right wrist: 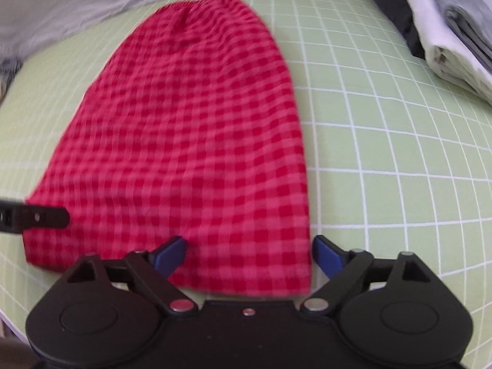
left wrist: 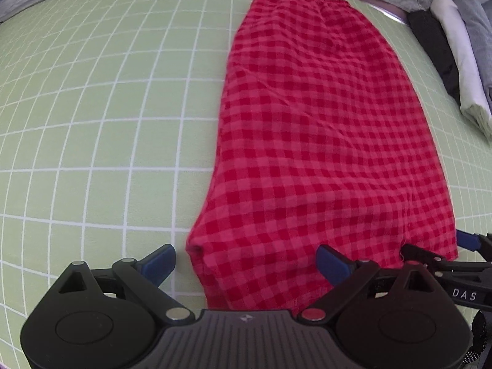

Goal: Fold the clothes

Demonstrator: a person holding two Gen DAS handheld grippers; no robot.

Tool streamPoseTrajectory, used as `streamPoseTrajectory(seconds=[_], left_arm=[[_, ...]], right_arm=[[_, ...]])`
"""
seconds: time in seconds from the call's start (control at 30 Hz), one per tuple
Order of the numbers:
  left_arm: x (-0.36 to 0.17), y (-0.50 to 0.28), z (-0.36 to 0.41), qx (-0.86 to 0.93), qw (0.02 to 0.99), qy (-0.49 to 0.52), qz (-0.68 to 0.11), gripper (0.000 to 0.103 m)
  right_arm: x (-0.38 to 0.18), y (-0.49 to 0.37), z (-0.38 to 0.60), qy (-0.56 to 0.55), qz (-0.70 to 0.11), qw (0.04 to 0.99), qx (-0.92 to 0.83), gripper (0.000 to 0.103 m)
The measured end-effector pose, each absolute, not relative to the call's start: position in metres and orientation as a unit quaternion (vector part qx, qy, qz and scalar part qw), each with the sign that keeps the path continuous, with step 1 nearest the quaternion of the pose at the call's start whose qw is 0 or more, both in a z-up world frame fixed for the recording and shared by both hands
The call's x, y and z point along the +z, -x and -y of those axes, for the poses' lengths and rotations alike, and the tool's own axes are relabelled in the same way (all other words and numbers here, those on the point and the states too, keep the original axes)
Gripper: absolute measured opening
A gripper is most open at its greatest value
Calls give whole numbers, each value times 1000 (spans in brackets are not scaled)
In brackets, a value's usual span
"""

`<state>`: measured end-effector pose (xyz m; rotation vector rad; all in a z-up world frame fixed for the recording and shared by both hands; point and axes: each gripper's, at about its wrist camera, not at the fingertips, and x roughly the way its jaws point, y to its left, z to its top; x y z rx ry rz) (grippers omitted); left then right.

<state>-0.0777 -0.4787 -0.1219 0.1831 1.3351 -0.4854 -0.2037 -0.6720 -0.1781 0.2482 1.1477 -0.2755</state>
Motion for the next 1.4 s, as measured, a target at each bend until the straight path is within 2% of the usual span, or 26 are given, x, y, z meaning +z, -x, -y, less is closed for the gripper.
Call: streamPoseTrajectory(seconds=[0.23, 0.3, 0.33, 0.37, 0.4, 0.43, 0.47, 0.5, 0.53, 0.73, 0.87, 1.0, 1.07, 1.1, 1.13, 1.17, 1.2, 1.27, 1.4], left_arm=[[-125, 90, 491, -246, 750, -133, -600, 98], [-125, 93, 495, -253, 748, -145, -597, 98], [-124, 95, 495, -258, 749, -146, -593, 97], [-123, 95, 496, -264, 750, -145, -588, 94], [-121, 96, 496, -270, 752, -144, -584, 79], [-119, 97, 496, -276, 754, -143, -579, 61], [-117, 98, 496, -282, 755, -142, -574, 51], [-116, 99, 496, -288, 757, -141, -569, 28], [-114, 100, 496, -294, 758, -140, -564, 10], [-95, 80, 481, -313, 755, -29, -575, 6], [-65, 53, 482, -321, 770, 26, -551, 6], [-46, -10, 491, -321, 791, 85, -514, 7], [-42, -51, 489, -293, 812, 122, -489, 22], [-38, -67, 490, -270, 829, 130, -473, 45], [-34, -82, 492, -245, 845, 134, -455, 75], [-30, -92, 493, -227, 862, 134, -434, 86], [-29, -98, 493, -215, 876, 130, -412, 94], [-37, -106, 493, -207, 881, 115, -408, 94], [-82, -111, 501, -200, 856, 87, -468, 94]], right_arm=[[-181, 211, 665, -97, -522, 838, -124, 96], [-179, 213, 660, -83, -514, 846, -114, 90], [-178, 214, 657, -79, -510, 850, -109, 83], [-176, 215, 655, -76, -504, 854, -104, 70], [-174, 216, 654, -76, -497, 858, -100, 61], [-173, 216, 654, -79, -494, 861, -95, 35], [-172, 217, 653, -84, -491, 862, -91, 14], [-171, 217, 653, -88, -489, 864, -86, 11], [-171, 217, 652, -92, -486, 865, -82, 10], [-151, 221, 665, -127, -460, 875, -78, 6], [-120, 210, 693, -193, -415, 886, -77, 6], [-93, 162, 733, -240, -363, 897, -75, 6], [-80, 126, 760, -273, -321, 903, -84, 13], [-74, 110, 772, -289, -295, 905, -101, 18], [-68, 94, 783, -303, -269, 906, -120, 46], [-61, 82, 791, -304, -250, 907, -148, 75], [-57, 73, 794, -287, -243, 911, -170, 82], [-61, 58, 793, -249, -251, 915, -193, 83], [-101, 35, 784, -184, -325, 907, -193, 83]])
